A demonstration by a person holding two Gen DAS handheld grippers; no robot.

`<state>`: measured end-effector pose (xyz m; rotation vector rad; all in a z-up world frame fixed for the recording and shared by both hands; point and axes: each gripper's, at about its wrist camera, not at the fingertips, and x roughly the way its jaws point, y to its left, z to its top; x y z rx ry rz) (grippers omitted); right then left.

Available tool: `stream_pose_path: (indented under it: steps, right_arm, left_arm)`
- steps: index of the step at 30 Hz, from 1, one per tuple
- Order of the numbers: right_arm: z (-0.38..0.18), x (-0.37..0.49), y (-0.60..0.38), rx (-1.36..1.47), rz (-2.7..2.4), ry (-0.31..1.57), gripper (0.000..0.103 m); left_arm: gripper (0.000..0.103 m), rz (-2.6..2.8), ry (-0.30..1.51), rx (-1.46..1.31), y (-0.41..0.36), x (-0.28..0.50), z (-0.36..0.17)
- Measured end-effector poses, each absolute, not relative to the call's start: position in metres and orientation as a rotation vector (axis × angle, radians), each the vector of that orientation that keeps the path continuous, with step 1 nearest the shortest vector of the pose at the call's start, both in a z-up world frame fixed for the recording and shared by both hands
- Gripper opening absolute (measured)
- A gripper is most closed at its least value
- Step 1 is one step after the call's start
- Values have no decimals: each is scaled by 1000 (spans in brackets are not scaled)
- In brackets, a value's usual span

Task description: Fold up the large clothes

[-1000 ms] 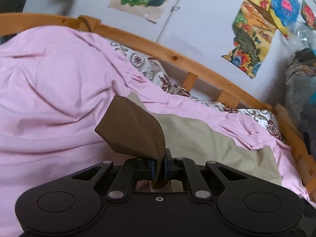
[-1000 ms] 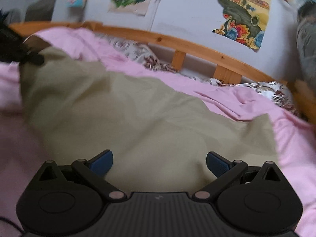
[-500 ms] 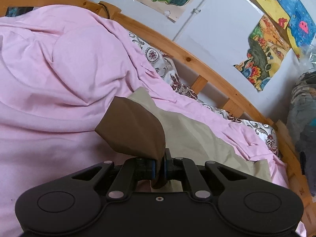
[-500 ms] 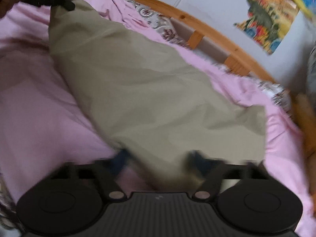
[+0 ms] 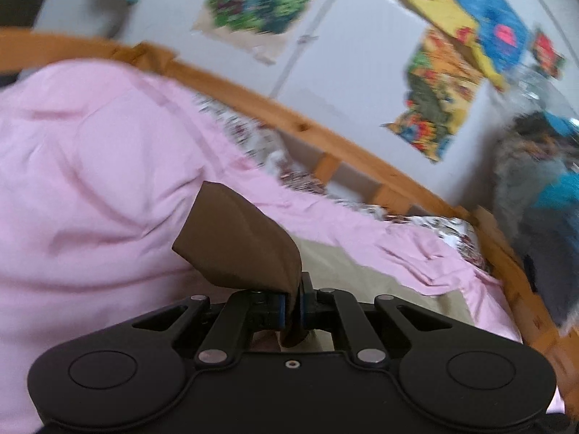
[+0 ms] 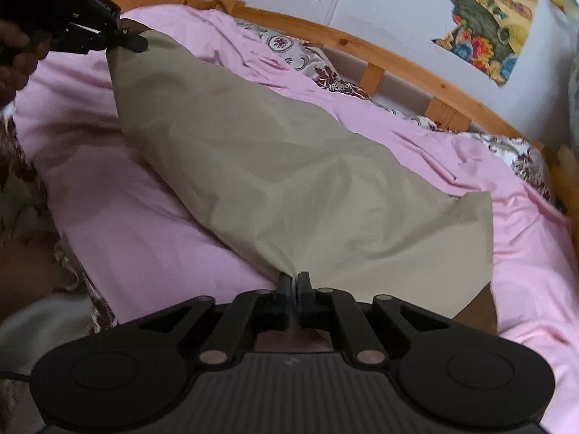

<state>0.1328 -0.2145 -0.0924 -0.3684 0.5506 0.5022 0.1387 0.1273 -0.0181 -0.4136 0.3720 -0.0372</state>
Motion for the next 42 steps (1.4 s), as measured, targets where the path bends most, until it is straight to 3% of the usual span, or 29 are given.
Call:
stream_pose_path:
  steps: [3,4,11,16,24,31,34,36,38,42]
  right_arm:
    - [-73,132,-235,-215,515,467,46]
    - [-69,132,-242,-174,506,440,51]
    - [-65,156,-278,-13,253,390,48]
    - [-66,159,-322,118,74,370,48]
    - [-74,154,-378,168,-173,302,49]
    - [-92,167,-410,214,-233,321,51]
    - [-95,168,-411,245,-215,295,58]
    - [-94,167,-411,284,-181,259,64]
    - [-90,163,-409,322,-135,225,70]
    - [-84,160,-392,295,-37,205,84]
  left_arm:
    - [6,-128,328,-309,107,145,1]
    - [5,-158,314,-279,100,147,7]
    - [5,-477,238,-22,10,179,56]
    - [6,-764,314,229,-80,203,64]
    - [6,-1043,541,478,-189,233,-12]
    - [12,-1081,678,521,-213,247,-80]
    - [25,-1110,660,483,-207,243,-76]
    - [45,-1143,644,416,-197,241,-68]
    - [56,-1177,615,371,-183,235,-62]
    - [60,-1192,602,291,-160,224,-51]
